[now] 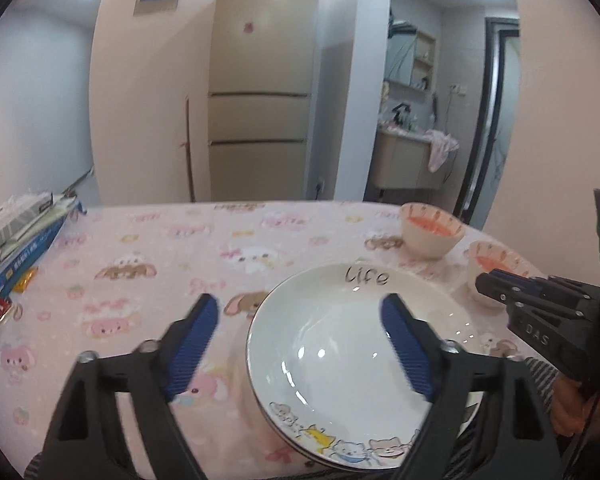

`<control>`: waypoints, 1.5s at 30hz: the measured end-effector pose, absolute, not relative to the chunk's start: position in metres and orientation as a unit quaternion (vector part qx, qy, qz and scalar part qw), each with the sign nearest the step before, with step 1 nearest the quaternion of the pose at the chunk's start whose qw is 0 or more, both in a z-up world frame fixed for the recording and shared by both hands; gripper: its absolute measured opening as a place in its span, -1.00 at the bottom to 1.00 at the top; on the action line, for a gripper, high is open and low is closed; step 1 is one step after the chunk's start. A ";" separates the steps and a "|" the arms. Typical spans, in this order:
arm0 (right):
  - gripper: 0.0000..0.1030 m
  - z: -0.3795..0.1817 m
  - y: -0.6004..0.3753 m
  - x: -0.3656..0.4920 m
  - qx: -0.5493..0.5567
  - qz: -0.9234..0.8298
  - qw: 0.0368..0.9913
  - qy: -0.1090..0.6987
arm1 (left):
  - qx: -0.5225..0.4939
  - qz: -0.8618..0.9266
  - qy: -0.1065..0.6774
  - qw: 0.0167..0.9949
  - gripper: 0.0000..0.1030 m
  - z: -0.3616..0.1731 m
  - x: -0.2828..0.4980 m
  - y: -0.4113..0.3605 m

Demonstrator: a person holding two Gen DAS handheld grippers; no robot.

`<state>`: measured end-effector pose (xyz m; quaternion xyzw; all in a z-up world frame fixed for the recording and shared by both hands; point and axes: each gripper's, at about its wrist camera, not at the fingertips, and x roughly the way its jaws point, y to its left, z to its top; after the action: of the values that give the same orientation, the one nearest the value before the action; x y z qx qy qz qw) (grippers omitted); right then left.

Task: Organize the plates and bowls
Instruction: 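Raise the right gripper and move it toward the pink bowls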

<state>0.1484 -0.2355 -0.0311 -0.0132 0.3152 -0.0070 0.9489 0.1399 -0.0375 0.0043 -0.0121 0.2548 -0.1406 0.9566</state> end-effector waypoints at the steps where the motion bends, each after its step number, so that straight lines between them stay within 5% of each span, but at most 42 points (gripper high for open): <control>1: -0.63 -0.028 -0.236 0.147 -0.012 -0.011 0.952 0.306 | -0.012 -0.140 0.244 0.960 0.73 0.006 0.137 -0.038; 9: 0.40 -0.009 -0.243 0.131 0.000 -0.025 0.972 0.233 | -0.007 -0.130 0.179 0.975 0.75 0.020 0.118 -0.038; 12: 0.65 -0.002 -0.240 0.124 -0.008 -0.021 0.979 0.201 | -0.007 -0.128 0.149 0.981 1.00 0.025 0.108 -0.036; 18: 0.97 0.007 -0.232 0.109 -0.020 -0.008 0.988 0.150 | -0.004 -0.119 0.127 0.985 1.00 0.030 0.100 -0.034; 40: 0.99 0.030 -0.245 0.081 -0.045 -0.066 0.997 0.003 | -0.042 -0.069 0.030 0.996 1.00 0.042 0.075 -0.025; 45: 0.99 0.038 -0.269 0.083 0.024 -0.015 0.999 0.045 | -0.046 -0.128 0.056 0.989 1.00 0.061 0.065 -0.027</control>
<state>0.0826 -0.2686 0.0384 0.0236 0.0446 -0.0152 0.9986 0.0645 -0.0266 0.0613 -0.0460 0.0563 -0.1281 0.9891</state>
